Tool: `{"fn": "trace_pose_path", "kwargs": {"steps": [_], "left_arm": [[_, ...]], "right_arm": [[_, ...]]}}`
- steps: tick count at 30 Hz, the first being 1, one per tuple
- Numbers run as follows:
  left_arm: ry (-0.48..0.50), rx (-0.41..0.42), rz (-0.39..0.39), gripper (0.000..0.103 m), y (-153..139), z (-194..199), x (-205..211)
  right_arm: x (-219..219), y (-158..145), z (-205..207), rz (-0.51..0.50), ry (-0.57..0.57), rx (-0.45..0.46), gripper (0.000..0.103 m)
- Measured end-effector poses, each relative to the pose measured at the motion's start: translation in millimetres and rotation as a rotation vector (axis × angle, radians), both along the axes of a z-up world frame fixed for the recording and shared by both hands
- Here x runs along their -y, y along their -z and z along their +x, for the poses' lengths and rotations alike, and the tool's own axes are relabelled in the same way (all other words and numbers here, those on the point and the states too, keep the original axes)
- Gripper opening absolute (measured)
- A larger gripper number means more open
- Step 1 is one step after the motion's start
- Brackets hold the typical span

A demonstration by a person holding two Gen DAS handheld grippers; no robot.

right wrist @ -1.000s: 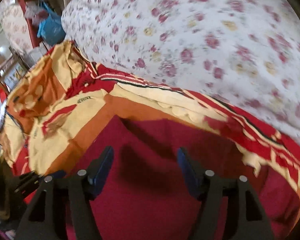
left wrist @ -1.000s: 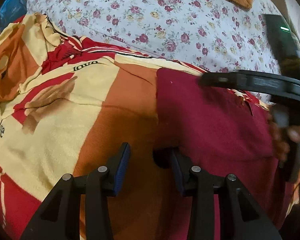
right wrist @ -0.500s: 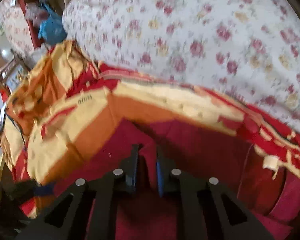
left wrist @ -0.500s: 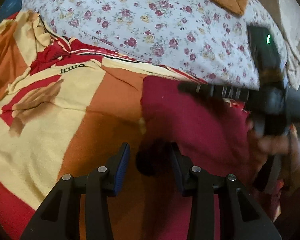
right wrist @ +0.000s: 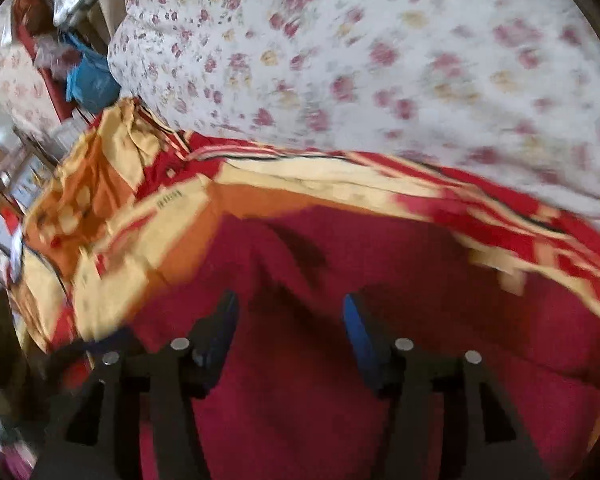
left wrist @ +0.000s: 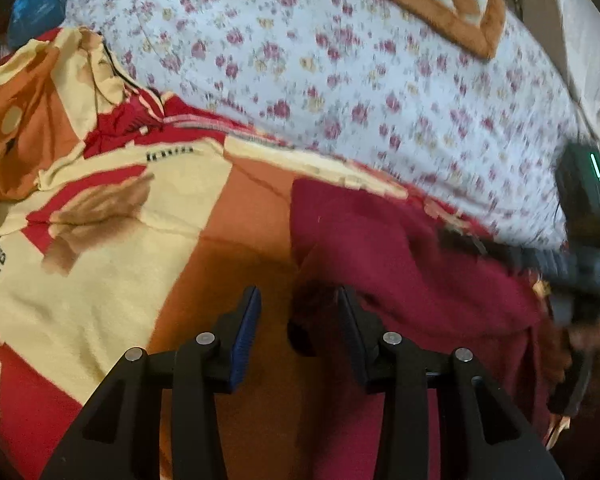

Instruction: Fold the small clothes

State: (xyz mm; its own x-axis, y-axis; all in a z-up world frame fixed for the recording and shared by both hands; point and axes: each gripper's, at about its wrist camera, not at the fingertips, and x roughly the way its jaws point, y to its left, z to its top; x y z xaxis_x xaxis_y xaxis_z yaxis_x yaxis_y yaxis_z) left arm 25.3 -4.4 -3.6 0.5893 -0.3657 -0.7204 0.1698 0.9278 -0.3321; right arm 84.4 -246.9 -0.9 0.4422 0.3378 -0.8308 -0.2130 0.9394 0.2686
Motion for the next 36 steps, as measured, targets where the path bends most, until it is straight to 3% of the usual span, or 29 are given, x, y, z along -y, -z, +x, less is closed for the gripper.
{"fn": "trace_pose_path", "kwargs": {"steps": [3, 7, 12, 14, 16, 18, 22, 25, 27, 32, 36], "left_arm": [[-0.031, 0.029, 0.008, 0.029, -9, 2, 0], [-0.001, 0.004, 0.025, 0.032, -9, 16, 12], [0.006, -0.102, 0.131, 0.033, 18, 28, 37], [-0.005, -0.107, 0.144, 0.035, 28, 25, 39], [-0.002, -0.089, 0.161, 0.036, 27, 21, 41], [0.002, -0.108, 0.164, 0.036, 23, 18, 40], [0.022, -0.124, 0.143, 0.036, 11, 3, 36], [0.066, -0.115, 0.131, 0.036, 4, -13, 39], [0.112, -0.105, 0.117, 0.036, 0, -30, 45], [0.24, -0.1, 0.058, 0.036, -14, -66, 69], [0.329, -0.115, 0.03, 0.036, -22, -92, 87]], "right_arm": [[38, -10, -33, -0.092, 0.055, 0.0, 0.065], [108, -17, -82, -0.184, 0.218, 0.028, 0.066], [169, -10, -112, -0.121, 0.368, 0.02, 0.067], [168, -5, -109, -0.137, 0.346, 0.031, 0.063], [160, 7, -102, -0.265, 0.317, 0.047, 0.035], [161, 23, -96, -0.351, 0.337, -0.004, 0.033], [171, 4, -111, -0.208, 0.402, 0.011, 0.035], [173, -19, -137, -0.129, 0.381, 0.024, 0.054], [172, -30, -160, -0.086, 0.355, 0.03, 0.06], [149, -40, -202, -0.095, 0.271, 0.033, 0.06], [127, -38, -211, -0.014, 0.21, 0.01, 0.06]]}}
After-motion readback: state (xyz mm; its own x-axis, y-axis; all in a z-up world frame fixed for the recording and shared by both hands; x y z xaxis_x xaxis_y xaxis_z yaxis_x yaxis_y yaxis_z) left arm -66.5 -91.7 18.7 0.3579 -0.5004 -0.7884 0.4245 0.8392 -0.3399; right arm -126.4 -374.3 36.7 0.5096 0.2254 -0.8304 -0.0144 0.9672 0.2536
